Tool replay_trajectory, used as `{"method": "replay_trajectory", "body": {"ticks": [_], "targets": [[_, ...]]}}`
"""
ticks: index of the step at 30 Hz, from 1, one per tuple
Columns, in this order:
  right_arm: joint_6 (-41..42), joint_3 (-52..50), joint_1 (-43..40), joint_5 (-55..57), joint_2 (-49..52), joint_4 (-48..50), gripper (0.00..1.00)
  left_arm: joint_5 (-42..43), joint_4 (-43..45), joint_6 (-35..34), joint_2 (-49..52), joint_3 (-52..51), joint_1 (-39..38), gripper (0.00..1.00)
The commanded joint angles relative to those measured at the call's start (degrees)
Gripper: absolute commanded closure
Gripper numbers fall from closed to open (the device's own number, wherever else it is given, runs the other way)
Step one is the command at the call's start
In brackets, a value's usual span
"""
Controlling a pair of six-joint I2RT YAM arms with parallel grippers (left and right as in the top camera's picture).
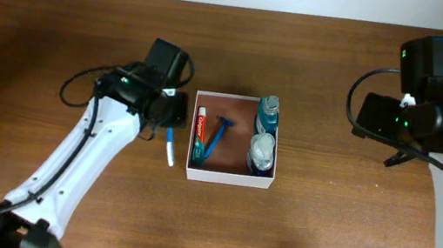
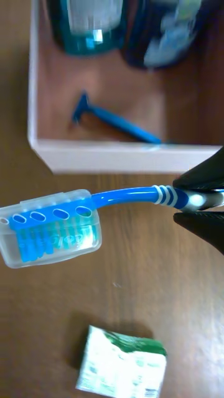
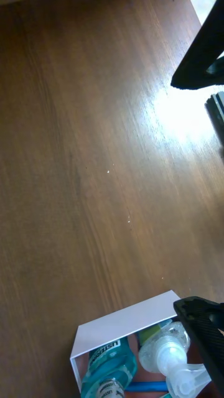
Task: Pack container
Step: 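Carry the toothbrush into the box beside the toothpaste and release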
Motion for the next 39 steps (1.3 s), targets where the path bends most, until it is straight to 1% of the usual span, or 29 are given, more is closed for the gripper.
{"method": "replay_trajectory", "body": {"ticks": [1, 4, 7, 11, 15, 20, 39], "targets": [[0.22, 0.59, -0.39, 0.92, 0.11, 0.02, 0.02, -0.44, 2.73, 0.9, -1.53, 1.49, -4.15, 0.99], [0.22, 0.59, -0.39, 0.92, 0.11, 0.02, 0.02, -0.46, 6.01, 0.57, -1.33, 1.49, -7.41, 1.0], [0.22, 0.59, -0.39, 0.92, 0.11, 0.02, 0.02, -0.44, 8.76, -2.58, -0.87, 1.49, -10.36, 0.99], [0.22, 0.59, -0.39, 0.92, 0.11, 0.02, 0.02, -0.44, 10.45, -4.57, 0.2, 1.46, -12.11, 1.0], [0.22, 0.59, -0.39, 0.92, 0.11, 0.02, 0.02, -0.42, 11.43, -6.91, 2.73, 1.46, -12.48, 1.0], [0.22, 0.59, -0.39, 0.92, 0.11, 0.02, 0.02, -0.48, 11.26, -6.91, 6.58, 1.46, -12.46, 0.99], [0.22, 0.59, -0.39, 0.92, 0.11, 0.02, 0.02, -0.46, 10.84, -7.3, 14.25, 1.31, -12.5, 0.98]]}}
